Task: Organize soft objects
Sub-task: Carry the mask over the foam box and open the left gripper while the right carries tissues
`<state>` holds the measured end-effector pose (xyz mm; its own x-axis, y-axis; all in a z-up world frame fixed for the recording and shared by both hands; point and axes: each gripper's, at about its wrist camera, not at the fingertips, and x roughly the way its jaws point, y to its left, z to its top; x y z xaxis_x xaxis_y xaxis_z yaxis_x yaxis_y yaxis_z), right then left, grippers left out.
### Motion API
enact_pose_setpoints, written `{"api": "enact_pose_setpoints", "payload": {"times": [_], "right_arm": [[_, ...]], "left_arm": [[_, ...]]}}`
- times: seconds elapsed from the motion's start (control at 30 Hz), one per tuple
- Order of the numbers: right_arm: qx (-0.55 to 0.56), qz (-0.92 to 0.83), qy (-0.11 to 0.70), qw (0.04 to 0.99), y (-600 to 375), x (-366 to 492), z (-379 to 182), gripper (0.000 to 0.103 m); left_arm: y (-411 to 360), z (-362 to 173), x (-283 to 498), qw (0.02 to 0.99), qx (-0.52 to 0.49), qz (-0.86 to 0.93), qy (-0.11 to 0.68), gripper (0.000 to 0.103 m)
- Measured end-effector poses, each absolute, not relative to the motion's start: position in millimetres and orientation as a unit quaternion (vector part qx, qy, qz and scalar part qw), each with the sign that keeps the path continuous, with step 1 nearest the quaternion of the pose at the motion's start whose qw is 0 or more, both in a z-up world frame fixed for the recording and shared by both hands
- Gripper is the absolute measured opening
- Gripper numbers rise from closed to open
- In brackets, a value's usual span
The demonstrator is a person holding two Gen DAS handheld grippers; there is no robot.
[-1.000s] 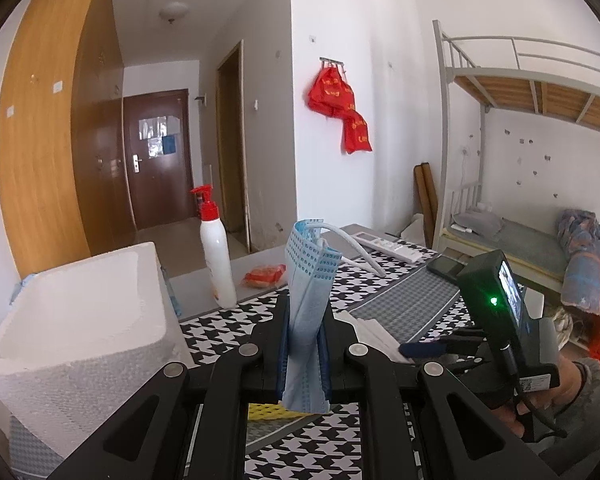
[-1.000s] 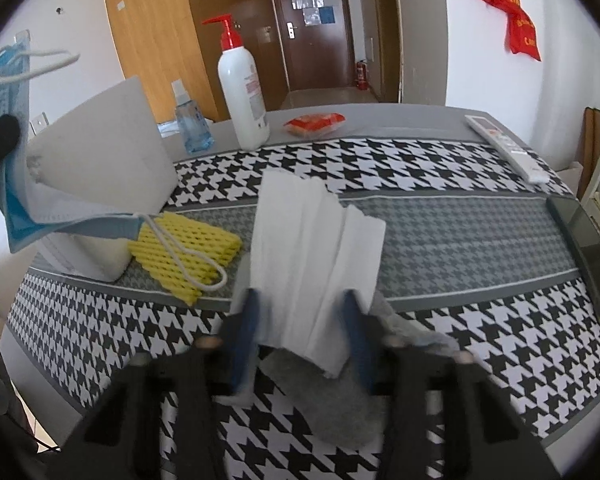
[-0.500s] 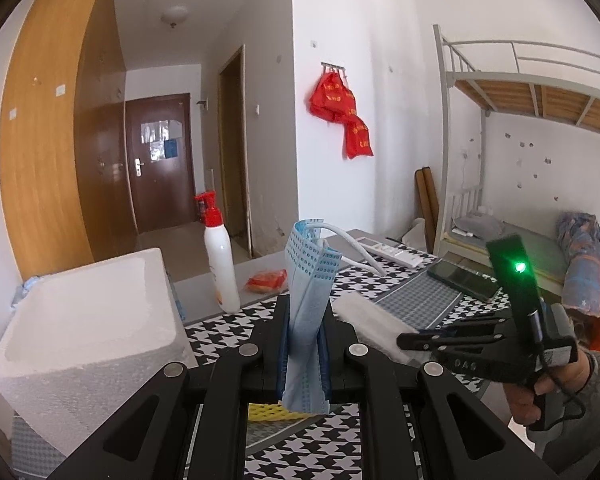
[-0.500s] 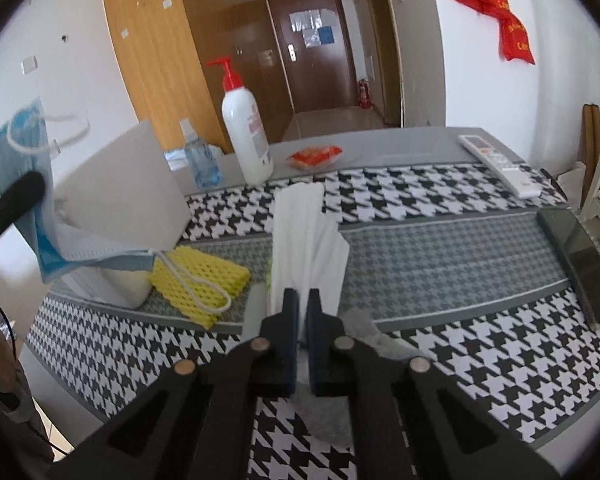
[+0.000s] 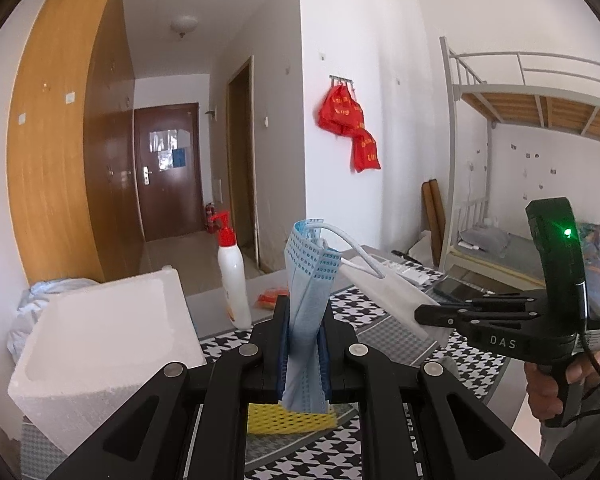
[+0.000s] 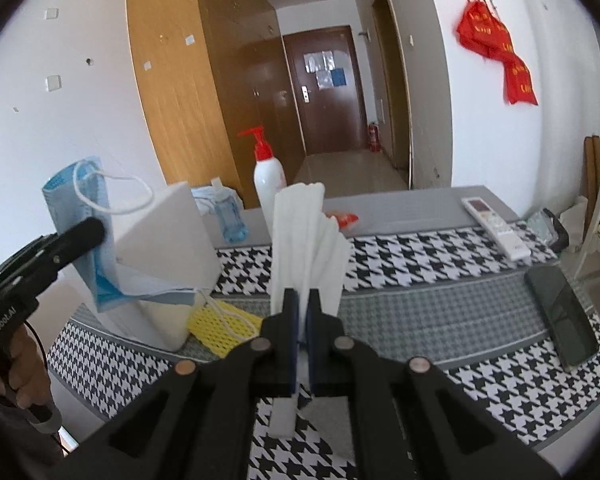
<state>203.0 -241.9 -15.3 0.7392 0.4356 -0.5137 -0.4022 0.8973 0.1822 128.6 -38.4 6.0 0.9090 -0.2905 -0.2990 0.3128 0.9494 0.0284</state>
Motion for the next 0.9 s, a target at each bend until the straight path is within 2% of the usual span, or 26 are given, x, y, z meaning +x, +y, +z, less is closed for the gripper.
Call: {"api": "enact_pose_setpoints", "payload": {"times": [0.9], "right_arm": [[0.035, 0.273, 0.22, 0.936, -225, 201, 19, 0.006]], "left_arm": [[-10, 47, 119, 0.99, 0.034, -0.095, 0.095, 0.013]]}}
